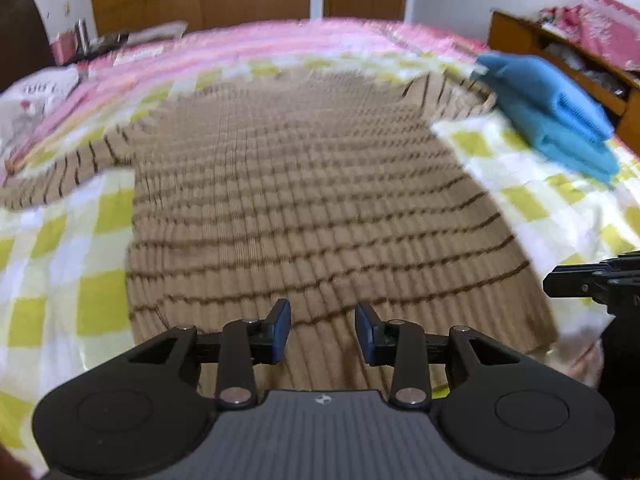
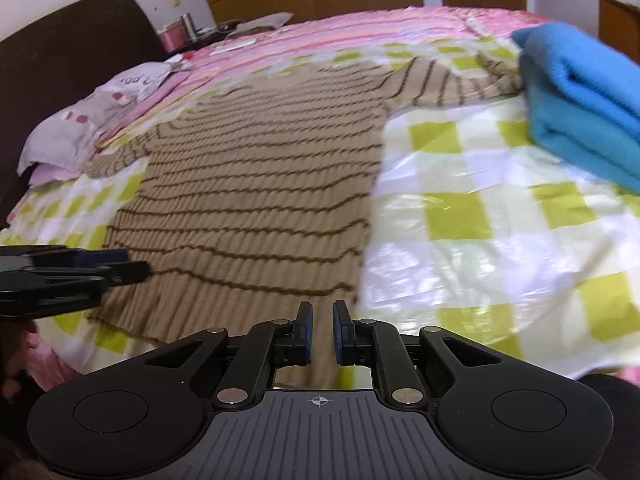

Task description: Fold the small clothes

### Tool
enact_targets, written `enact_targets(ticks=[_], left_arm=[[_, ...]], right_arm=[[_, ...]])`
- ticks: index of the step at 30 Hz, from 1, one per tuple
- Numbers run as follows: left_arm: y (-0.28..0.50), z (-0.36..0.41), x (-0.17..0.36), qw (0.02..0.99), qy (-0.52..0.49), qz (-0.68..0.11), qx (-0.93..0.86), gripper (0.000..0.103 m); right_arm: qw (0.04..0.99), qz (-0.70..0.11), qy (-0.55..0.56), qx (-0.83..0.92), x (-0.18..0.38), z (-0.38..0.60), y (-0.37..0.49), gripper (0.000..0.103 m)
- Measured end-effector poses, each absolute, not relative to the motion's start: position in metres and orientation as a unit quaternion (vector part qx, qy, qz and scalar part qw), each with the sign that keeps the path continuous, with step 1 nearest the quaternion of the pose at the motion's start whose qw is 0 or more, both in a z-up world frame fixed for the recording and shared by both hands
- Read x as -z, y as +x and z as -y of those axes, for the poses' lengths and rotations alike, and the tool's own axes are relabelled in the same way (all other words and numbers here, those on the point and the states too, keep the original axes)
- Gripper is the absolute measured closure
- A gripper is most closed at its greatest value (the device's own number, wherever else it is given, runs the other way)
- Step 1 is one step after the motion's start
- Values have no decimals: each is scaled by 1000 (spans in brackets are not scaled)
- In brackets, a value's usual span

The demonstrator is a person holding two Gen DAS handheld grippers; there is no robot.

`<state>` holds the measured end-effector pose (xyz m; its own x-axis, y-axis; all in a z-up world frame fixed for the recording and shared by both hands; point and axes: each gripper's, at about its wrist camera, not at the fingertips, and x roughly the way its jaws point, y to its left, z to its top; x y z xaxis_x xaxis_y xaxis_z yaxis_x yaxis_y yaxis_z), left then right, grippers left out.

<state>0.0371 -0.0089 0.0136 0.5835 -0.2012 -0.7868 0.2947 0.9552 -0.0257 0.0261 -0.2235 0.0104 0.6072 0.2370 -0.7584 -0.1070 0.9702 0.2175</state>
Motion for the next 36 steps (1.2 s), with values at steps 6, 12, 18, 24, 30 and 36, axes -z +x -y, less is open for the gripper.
enact_targets(ticks=[6,12,18,24,30,36], left_arm=[[44,11,4,871,63,-471,123,59],[58,20,-5,880,52,-457,122,55],[88,35,-22,898,45,-420,122,42],[117,46,-5,890,45,-439,113,38],[126,52,2,890,51,-440,105,37],[147,55,-4,900,45,-422,99,37]], right_arm=[[874,-470,72,-98,12,215,39,89],[888,-448,51,-94,-3,208,49,87],[898,-432,41,-74,-14,209,78,80],[898,-433,30,-75,-10,196,97,70],[894,-442,28,-69,-2,191,113,70],[902,-428,15,-59,-8,188,135,70]])
